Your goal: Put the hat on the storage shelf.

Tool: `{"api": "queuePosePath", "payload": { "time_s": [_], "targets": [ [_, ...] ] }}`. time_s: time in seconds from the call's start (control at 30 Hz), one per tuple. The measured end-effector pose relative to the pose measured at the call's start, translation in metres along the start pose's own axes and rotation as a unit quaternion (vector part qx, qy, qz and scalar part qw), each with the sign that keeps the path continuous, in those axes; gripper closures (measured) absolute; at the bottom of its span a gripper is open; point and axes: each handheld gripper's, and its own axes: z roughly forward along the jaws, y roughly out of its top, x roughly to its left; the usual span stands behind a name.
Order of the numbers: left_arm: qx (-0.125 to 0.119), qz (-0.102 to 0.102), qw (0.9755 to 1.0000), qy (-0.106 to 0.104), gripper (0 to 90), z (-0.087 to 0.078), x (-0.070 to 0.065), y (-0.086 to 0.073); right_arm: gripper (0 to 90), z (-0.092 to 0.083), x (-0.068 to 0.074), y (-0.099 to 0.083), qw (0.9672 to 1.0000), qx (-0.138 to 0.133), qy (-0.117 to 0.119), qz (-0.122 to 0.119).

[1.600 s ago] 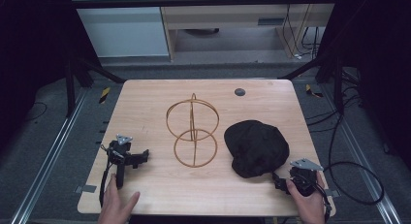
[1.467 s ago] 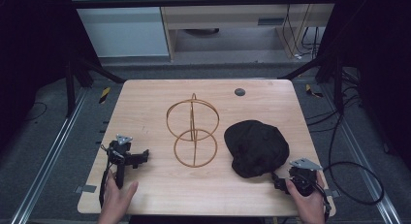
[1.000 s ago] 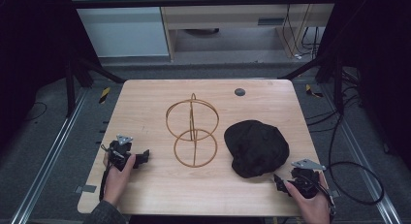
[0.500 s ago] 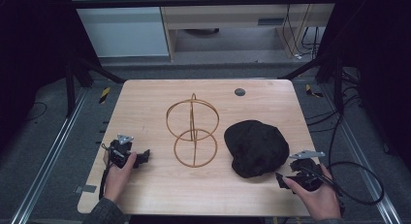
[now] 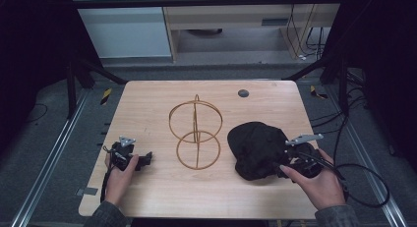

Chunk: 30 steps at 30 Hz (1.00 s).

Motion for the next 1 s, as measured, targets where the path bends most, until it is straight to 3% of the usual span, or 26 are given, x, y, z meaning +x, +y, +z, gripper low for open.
{"api": "queuePosePath", "payload": {
  "time_s": [0.33, 0.67, 1.0],
  "targets": [
    [0.0, 0.0, 1.0, 0.0, 0.0, 0.0, 0.0, 0.0, 14.4, 0.005, 0.009, 0.029, 0.9998, 0.001, 0.008, -0.02],
    [0.0, 0.001, 1.0, -0.001, 0.0, 0.0, 0.0, 0.0, 21.6, 0.008, 0.016, 0.048, 0.9994, -0.002, 0.014, -0.03],
    [0.0, 0.001, 1.0, -0.001, 0.0, 0.0, 0.0, 0.0, 22.6, 0.011, 0.015, 0.059, 0.9994, -0.004, 0.019, -0.029]
  ]
}}
